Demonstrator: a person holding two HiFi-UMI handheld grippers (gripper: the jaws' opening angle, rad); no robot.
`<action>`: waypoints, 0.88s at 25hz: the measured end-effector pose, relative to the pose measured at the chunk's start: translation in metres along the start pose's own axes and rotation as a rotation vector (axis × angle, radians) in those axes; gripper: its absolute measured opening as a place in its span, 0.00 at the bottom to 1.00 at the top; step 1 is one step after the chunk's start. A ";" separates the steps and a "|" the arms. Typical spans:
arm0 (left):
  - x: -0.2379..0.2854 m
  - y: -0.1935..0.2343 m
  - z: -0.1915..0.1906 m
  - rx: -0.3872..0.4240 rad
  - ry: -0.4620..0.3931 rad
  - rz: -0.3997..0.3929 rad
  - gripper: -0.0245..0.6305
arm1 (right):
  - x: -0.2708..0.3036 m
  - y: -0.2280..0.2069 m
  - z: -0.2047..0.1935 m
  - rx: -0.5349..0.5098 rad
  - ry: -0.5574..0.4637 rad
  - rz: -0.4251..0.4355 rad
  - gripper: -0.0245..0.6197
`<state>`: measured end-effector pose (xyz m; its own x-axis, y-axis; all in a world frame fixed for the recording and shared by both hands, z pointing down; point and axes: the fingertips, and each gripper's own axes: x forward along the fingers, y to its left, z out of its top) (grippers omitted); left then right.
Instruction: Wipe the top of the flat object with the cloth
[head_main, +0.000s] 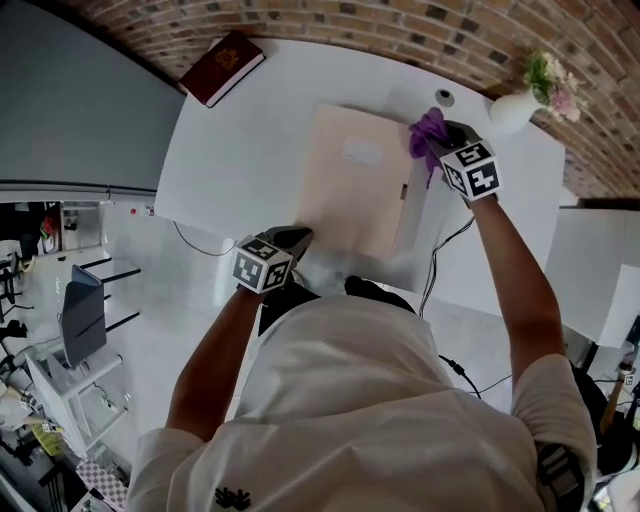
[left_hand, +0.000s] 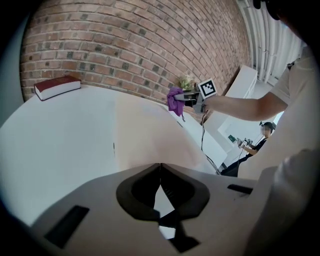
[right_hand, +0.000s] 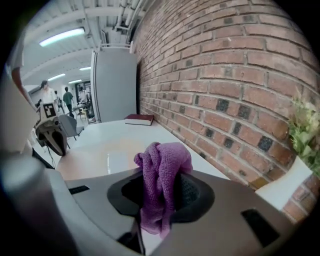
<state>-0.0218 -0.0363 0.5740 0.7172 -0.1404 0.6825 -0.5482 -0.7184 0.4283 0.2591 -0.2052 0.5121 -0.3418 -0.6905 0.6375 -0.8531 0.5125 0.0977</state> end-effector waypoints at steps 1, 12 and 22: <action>-0.003 -0.001 0.002 0.007 -0.017 -0.014 0.07 | -0.010 0.012 -0.001 0.018 -0.011 0.010 0.22; -0.091 -0.012 0.011 0.144 -0.148 -0.210 0.07 | -0.097 0.176 -0.014 0.283 -0.068 0.000 0.22; -0.189 -0.014 -0.001 0.249 -0.192 -0.286 0.07 | -0.138 0.304 0.016 0.440 -0.143 -0.037 0.22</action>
<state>-0.1506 0.0009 0.4397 0.9054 -0.0189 0.4242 -0.2116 -0.8863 0.4120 0.0406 0.0372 0.4418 -0.3326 -0.7837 0.5245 -0.9413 0.2420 -0.2352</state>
